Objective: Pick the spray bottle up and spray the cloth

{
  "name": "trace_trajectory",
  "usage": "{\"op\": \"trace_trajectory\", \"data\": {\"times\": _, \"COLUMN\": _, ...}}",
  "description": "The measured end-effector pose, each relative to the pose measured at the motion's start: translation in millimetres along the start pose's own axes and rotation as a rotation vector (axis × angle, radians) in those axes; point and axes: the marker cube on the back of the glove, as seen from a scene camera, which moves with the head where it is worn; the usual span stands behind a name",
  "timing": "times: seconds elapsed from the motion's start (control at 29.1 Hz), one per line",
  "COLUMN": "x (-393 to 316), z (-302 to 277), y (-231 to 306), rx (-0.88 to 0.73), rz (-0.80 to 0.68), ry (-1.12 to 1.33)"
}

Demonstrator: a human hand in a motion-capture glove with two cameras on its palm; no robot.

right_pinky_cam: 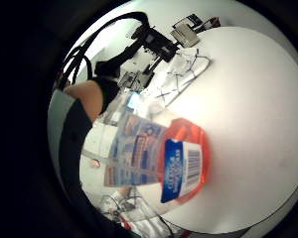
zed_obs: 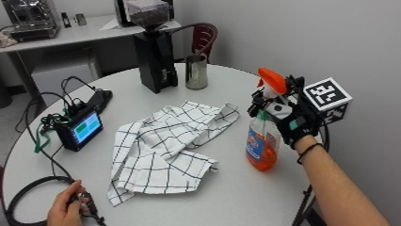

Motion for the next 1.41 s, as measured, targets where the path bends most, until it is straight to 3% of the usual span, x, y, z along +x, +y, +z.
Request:
{"op": "trace_trajectory", "data": {"times": 0.31, "x": 11.8, "z": -3.5, "y": -2.4, "rx": -0.042, "rz": 0.088, "ry": 0.034}}
{"op": "trace_trajectory", "data": {"times": 0.62, "x": -81.7, "z": 33.6, "y": -39.0, "rx": -0.279, "rz": 0.147, "ry": 0.207}}
{"op": "trace_trajectory", "data": {"times": 0.93, "x": -12.2, "z": 66.2, "y": -22.1, "rx": -0.42, "rz": 0.371, "ry": 0.293}}
{"op": "trace_trajectory", "data": {"times": 1.2, "x": -99.6, "z": 46.6, "y": -34.0, "rx": -0.368, "rz": 0.292, "ry": 0.369}}
{"op": "trace_trajectory", "data": {"times": 1.41, "x": -40.0, "z": 68.7, "y": -26.6, "rx": -0.474, "rz": 0.45, "ry": 0.435}}
